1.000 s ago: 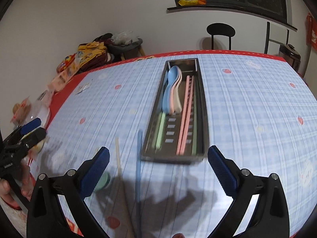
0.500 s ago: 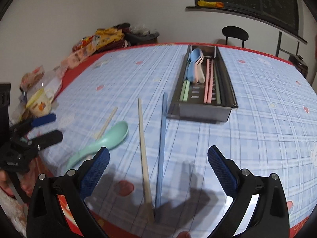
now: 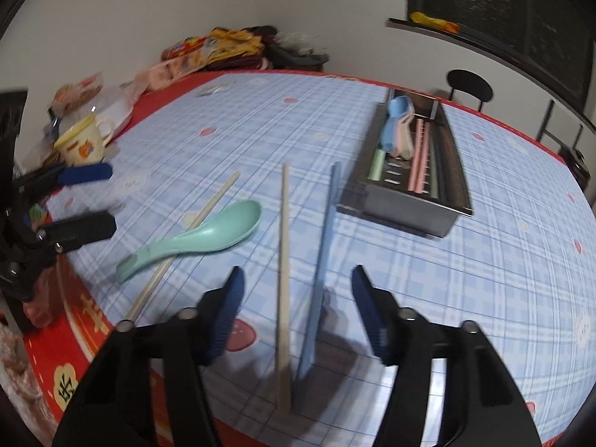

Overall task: Organize utensils
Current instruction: 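Grasp the mint green spoon handle with the left tool while the right tool grasps a wooden chopstick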

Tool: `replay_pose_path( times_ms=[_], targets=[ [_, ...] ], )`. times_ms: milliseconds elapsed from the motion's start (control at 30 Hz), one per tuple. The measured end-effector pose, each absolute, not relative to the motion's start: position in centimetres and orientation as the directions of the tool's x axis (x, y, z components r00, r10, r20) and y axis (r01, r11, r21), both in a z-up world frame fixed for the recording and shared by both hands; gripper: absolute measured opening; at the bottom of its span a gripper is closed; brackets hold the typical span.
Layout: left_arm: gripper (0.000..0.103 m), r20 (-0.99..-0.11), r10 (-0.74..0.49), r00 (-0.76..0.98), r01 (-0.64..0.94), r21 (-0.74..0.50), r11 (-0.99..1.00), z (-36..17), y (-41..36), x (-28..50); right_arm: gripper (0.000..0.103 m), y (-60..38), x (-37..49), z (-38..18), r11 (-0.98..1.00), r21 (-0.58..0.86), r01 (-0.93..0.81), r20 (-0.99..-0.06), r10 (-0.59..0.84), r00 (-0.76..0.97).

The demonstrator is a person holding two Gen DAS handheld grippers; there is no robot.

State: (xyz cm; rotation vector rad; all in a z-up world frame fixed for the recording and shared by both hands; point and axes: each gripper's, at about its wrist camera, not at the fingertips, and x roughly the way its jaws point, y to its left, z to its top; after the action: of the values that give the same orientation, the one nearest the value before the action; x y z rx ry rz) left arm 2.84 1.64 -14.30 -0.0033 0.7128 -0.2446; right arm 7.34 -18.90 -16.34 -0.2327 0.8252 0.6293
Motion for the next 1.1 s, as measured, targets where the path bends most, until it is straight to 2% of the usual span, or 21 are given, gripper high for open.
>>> replay_pose_path(
  times_ms=[67,167,300,367,433,600,700,900,1100],
  targets=[
    [0.096,-0.626,-0.216,0.750,0.241,-0.046,0.969,-14.0,1.1,2.5,0.042,-18.5,7.3,-16.6,0.783,0.053,-0.620,-0.752,0.439,0.491],
    [0.095,-0.618,-0.192,0.762,0.264,0.026,0.964,-13.9,0.3,2.3,0.037,-18.1,7.4,-16.7,0.771,0.071,-0.633,-0.754,0.457,0.472],
    [0.075,-0.646,-0.239,0.725,0.310,-0.004,0.951,-14.4,0.0,2.8,0.031,-17.8,7.8,-16.9,0.766,0.087,-0.637,-0.755,0.468,0.459],
    [0.069,-0.664,-0.248,0.706,0.315,-0.020,0.949,-14.9,-0.1,3.3,0.027,-17.7,7.9,-17.0,0.765,0.081,-0.639,-0.760,0.463,0.457],
    [0.064,-0.672,-0.250,0.697,0.326,-0.013,0.945,-15.2,-0.3,3.5,0.025,-17.4,8.0,-17.2,0.763,0.071,-0.642,-0.765,0.455,0.456],
    [0.040,-0.691,-0.250,0.679,0.370,0.028,0.929,-15.9,-1.5,3.7,0.020,-17.1,8.3,-17.6,0.772,0.046,-0.634,-0.770,0.432,0.470],
    [0.032,-0.707,-0.243,0.665,0.394,0.056,0.917,-16.2,-2.1,3.9,0.018,-16.9,8.4,-17.6,0.772,0.038,-0.635,-0.770,0.428,0.473],
    [0.030,-0.750,-0.288,0.595,0.415,-0.020,0.909,-17.1,-1.9,5.0,0.018,-16.9,8.7,-18.1,0.779,0.032,-0.626,-0.771,0.418,0.481],
    [0.030,-0.774,-0.252,0.580,0.420,0.019,0.907,-17.8,-2.2,5.1,0.018,-16.9,8.5,-18.2,0.780,0.019,-0.625,-0.765,0.415,0.494]
  ],
)
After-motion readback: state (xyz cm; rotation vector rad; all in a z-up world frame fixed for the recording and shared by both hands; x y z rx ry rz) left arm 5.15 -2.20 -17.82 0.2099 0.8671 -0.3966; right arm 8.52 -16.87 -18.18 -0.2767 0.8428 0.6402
